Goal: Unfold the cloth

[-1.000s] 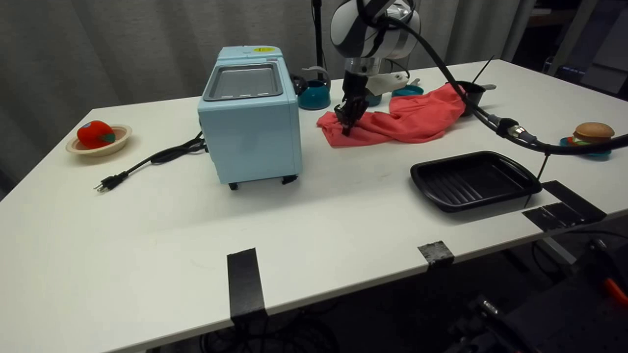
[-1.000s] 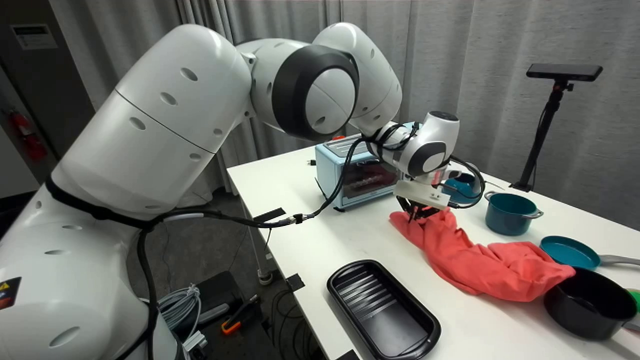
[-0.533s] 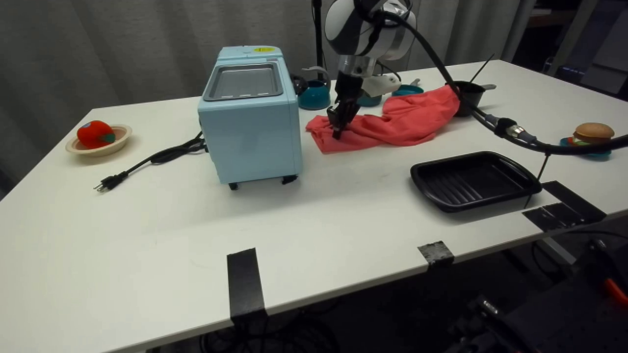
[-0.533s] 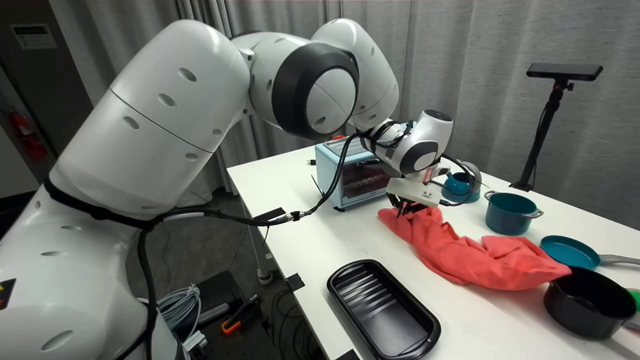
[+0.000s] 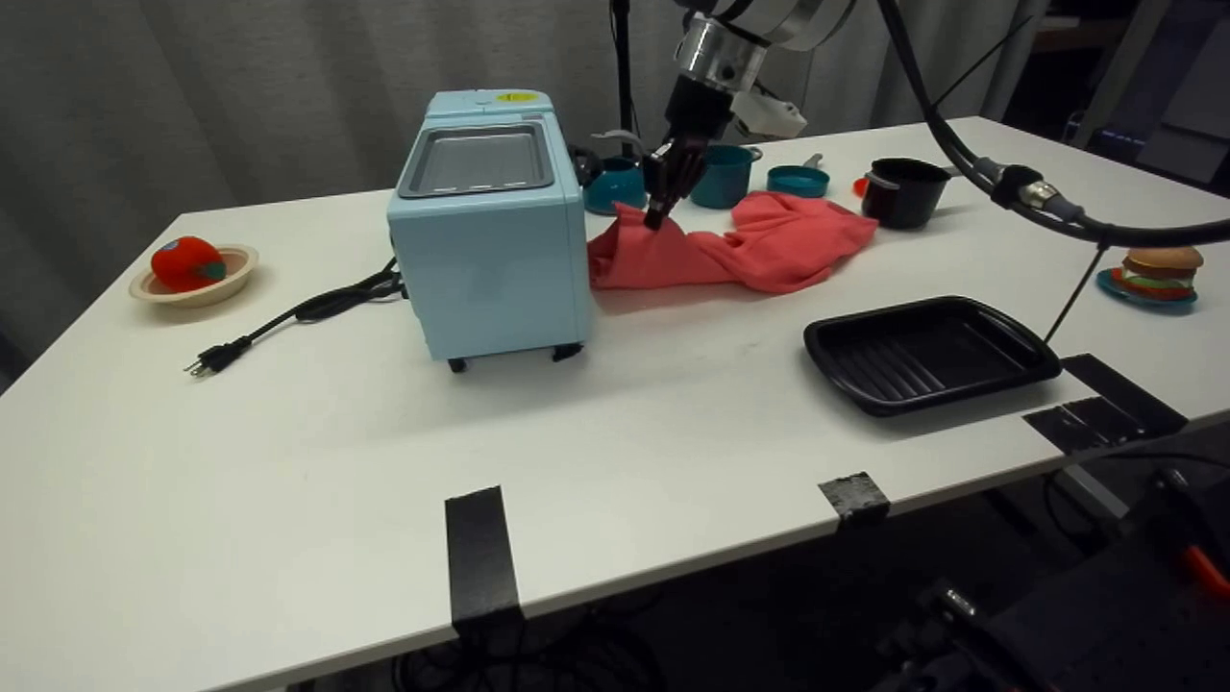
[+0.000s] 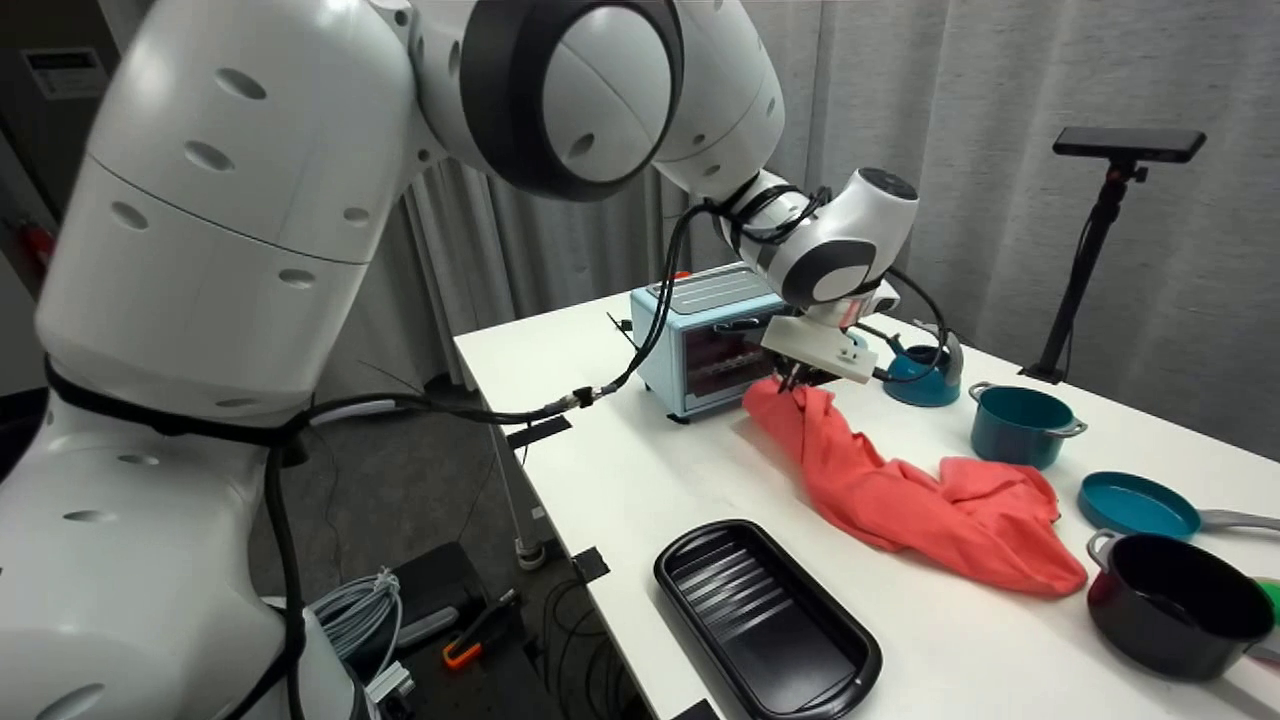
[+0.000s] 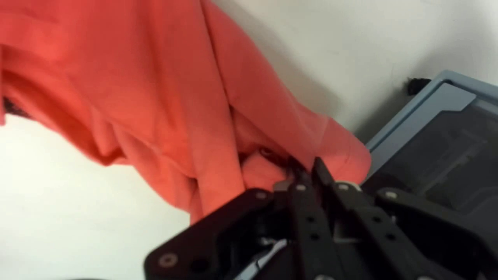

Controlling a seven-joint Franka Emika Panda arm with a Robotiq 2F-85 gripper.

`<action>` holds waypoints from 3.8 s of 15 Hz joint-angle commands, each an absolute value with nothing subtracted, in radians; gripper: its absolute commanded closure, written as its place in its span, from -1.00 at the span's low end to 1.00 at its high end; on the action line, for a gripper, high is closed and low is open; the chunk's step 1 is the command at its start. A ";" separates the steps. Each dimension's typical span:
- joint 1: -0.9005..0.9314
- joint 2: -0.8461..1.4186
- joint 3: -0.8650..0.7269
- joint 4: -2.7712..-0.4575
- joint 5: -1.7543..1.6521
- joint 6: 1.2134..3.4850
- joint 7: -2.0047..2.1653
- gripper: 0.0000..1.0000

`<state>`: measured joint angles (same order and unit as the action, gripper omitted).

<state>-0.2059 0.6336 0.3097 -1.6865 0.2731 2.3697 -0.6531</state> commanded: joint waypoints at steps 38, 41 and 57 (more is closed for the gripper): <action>-0.335 0.524 -0.033 -1.630 0.260 2.377 -0.293 -1.00; -0.331 0.488 -0.023 -1.620 0.264 2.319 -0.318 -1.00; -0.281 0.315 -0.034 -1.641 0.217 2.181 -0.494 -1.00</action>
<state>-0.2980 0.3468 -0.0257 -1.6174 0.2447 2.1980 -0.4618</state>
